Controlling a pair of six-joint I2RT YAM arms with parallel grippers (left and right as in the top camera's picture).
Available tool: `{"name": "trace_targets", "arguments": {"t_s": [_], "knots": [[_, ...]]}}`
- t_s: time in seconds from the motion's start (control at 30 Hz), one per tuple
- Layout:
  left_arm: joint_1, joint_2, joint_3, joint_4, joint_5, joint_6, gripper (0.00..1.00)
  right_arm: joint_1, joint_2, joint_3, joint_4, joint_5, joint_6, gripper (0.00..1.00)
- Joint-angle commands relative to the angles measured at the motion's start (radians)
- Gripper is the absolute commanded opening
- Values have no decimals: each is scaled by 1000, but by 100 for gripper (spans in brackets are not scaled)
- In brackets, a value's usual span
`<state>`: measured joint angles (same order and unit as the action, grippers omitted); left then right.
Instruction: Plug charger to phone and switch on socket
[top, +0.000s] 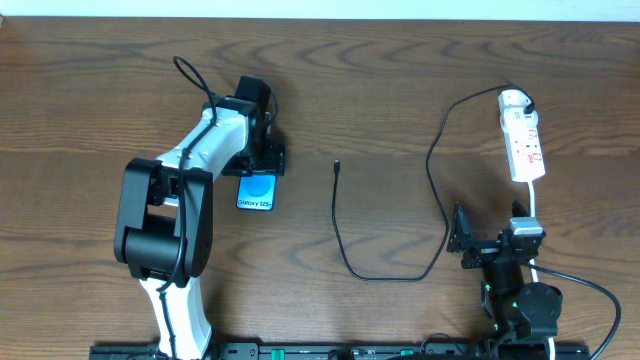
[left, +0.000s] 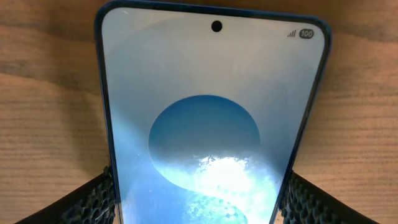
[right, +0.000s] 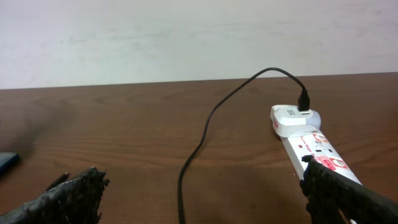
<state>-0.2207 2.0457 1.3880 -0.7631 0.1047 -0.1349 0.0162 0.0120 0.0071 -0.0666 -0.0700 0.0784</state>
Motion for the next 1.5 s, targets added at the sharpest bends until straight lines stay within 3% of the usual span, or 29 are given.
{"name": "trace_targets", "arguments": {"t_s": [0.0, 0.37, 1.47], "knots": [[2, -55, 10, -15, 18, -16, 79, -2, -6, -2, -5, 5, -5, 99], [2, -138, 10, -26, 18, -43, 79, -2, -6, -2, -5, 5, -5, 99], [0, -74, -82, 55, 18, -66, 79, -2, -6, -2, -5, 5, -5, 99]]}}
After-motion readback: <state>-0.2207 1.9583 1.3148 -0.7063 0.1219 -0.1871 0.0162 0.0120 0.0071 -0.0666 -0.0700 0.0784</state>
